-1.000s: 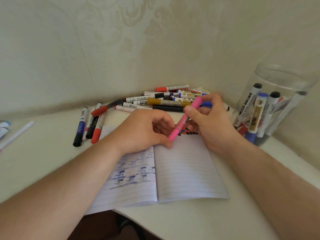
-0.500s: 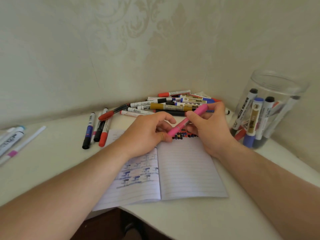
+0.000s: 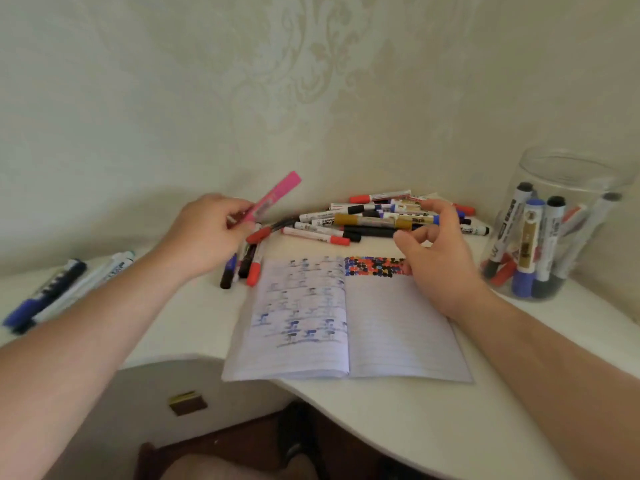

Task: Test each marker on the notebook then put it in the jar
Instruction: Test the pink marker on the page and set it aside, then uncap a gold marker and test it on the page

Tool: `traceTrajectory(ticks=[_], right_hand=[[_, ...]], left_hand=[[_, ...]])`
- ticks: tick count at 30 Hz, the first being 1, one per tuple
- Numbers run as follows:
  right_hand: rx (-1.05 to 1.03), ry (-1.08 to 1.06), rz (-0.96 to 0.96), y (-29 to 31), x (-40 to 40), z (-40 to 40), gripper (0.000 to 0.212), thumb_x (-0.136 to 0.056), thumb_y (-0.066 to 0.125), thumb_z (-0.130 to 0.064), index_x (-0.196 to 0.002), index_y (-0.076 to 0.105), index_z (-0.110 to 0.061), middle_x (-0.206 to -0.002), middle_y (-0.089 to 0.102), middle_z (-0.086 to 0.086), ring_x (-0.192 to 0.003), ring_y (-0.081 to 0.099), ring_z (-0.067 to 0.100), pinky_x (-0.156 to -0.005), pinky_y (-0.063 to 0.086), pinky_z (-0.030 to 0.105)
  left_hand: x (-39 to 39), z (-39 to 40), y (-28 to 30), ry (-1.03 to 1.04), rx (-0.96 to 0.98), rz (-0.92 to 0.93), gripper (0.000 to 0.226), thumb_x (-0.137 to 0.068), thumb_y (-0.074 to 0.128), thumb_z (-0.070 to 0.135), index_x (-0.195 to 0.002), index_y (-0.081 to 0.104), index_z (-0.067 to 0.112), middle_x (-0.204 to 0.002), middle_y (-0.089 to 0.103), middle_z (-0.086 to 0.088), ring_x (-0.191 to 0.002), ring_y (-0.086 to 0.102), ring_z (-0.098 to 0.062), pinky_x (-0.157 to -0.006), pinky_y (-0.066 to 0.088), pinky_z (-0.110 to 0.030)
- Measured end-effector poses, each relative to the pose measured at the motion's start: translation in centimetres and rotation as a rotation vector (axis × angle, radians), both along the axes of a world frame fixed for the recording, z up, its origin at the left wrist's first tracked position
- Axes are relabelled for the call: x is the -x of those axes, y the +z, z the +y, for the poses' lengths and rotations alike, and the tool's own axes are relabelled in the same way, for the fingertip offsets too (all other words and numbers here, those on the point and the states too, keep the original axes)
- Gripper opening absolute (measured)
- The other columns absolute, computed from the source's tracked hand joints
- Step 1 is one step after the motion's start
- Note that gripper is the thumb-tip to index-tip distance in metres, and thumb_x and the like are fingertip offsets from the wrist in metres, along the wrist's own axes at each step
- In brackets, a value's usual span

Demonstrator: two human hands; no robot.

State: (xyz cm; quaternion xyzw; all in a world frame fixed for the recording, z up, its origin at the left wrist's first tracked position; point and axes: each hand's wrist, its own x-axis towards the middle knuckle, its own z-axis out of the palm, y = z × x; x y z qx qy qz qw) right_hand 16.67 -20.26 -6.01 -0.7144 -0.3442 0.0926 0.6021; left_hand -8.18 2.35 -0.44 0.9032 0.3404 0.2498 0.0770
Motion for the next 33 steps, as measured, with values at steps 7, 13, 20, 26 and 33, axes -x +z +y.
traceTrajectory(ticks=[7, 13, 20, 26, 33], right_hand=[[0.013, -0.055, -0.053, 0.2, -1.2, 0.3, 0.054, -0.094, 0.071, -0.014, -0.127, 0.044, -0.046, -0.086, 0.066, 0.008, -0.076, 0.065, 0.017, -0.07, 0.052, 0.033], [0.038, -0.014, -0.087, 0.3, -1.0, 0.0, 0.049, -0.095, 0.067, -0.01, -0.129, 0.047, -0.038, -0.083, 0.063, 0.006, -0.075, 0.06, 0.017, -0.067, 0.043, 0.027], [0.056, -0.01, -0.084, 0.4, -1.1, 0.1, 0.048, -0.096, 0.066, -0.009, -0.128, 0.048, -0.039, -0.086, 0.064, 0.007, -0.078, 0.062, 0.016, -0.069, 0.046, 0.026], [0.098, -0.001, -0.112, 0.6, -0.9, 0.2, 0.048, -0.097, 0.067, -0.01, -0.133, 0.047, -0.037, -0.085, 0.062, 0.005, -0.076, 0.06, 0.014, -0.066, 0.045, 0.023], [0.048, -0.004, -0.091, 0.4, -1.5, 0.3, 0.05, -0.096, 0.066, -0.009, -0.125, 0.045, -0.044, -0.084, 0.063, 0.005, -0.072, 0.059, 0.01, -0.065, 0.045, 0.021]], left_hand=[[14.5, 3.3, -2.1, 0.341, 0.047, 0.23, 0.028, -0.089, 0.066, 0.045, -0.116, 0.072, 0.036, -0.101, 0.078, 0.0, -0.091, 0.071, -0.029, -0.076, 0.054, -0.036], [16.0, 3.1, -4.9, 0.423, -0.121, 0.38, 0.032, -0.086, 0.06, 0.036, -0.118, 0.06, 0.041, -0.116, 0.074, 0.005, -0.094, 0.062, -0.033, -0.073, 0.051, -0.037], [11.9, 3.4, -3.7, 0.498, -0.144, 0.405, 0.035, -0.085, 0.059, 0.033, -0.119, 0.067, 0.041, -0.113, 0.065, -0.005, -0.115, 0.054, -0.037, -0.097, 0.042, -0.043], [1.6, 1.8, -1.9, 0.212, -0.113, 0.245, 0.025, -0.088, 0.064, 0.037, -0.11, 0.074, 0.042, -0.105, 0.067, 0.003, -0.111, 0.057, -0.033, -0.096, 0.046, -0.041], [-13.0, -3.2, -1.1, -0.2, 0.038, 0.188, 0.041, -0.097, 0.057, 0.04, -0.137, 0.06, 0.04, -0.133, 0.06, 0.002, -0.126, 0.052, -0.023, -0.108, 0.045, -0.045]])
